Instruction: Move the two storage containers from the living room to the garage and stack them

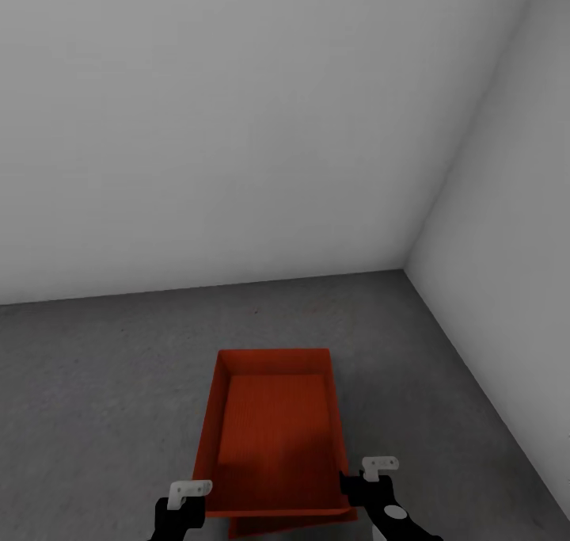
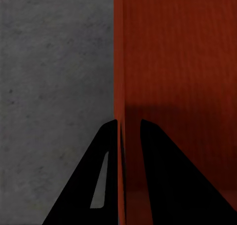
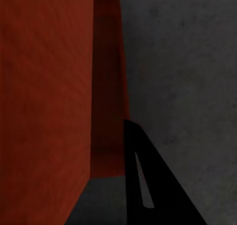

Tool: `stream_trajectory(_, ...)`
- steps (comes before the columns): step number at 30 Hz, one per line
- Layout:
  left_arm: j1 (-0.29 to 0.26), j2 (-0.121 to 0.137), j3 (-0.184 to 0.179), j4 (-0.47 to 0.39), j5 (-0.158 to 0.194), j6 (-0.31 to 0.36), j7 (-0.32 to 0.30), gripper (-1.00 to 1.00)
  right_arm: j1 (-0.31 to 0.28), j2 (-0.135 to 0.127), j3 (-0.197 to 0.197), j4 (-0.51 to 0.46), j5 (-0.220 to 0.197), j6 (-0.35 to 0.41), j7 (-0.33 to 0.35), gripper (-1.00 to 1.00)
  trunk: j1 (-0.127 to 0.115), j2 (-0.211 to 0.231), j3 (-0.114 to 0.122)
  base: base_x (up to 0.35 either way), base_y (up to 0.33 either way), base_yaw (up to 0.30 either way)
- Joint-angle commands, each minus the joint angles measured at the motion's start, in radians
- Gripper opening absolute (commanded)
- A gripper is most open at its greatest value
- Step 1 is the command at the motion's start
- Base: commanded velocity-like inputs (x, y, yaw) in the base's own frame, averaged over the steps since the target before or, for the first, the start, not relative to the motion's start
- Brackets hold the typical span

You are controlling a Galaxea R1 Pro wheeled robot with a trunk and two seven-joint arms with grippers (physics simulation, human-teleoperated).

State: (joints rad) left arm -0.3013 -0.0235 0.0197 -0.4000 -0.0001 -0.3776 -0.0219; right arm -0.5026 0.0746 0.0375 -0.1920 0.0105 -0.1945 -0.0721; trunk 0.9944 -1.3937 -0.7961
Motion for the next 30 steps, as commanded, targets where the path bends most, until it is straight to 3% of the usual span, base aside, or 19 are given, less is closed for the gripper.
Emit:
stream_trajectory(1,-0.001,0.0,0.019,-0.002,0.006,-0.003,0.008,-1.0,-0.001,-0.015,-0.007,0.002,-0.001,-0.003,-0.011,-1.0,0.0,0.0,-0.001,0.0,0.0,0.0)
stream_trajectory(30,-0.001,0.0,0.019,-0.002,0.006,-0.001,0.009,-1.0,-0.001,-0.015,-0.007,0.002,-0.001,-0.003,-0.011,-1.0,0.0,0.0,-0.001,-0.02,-0.025,0.0)
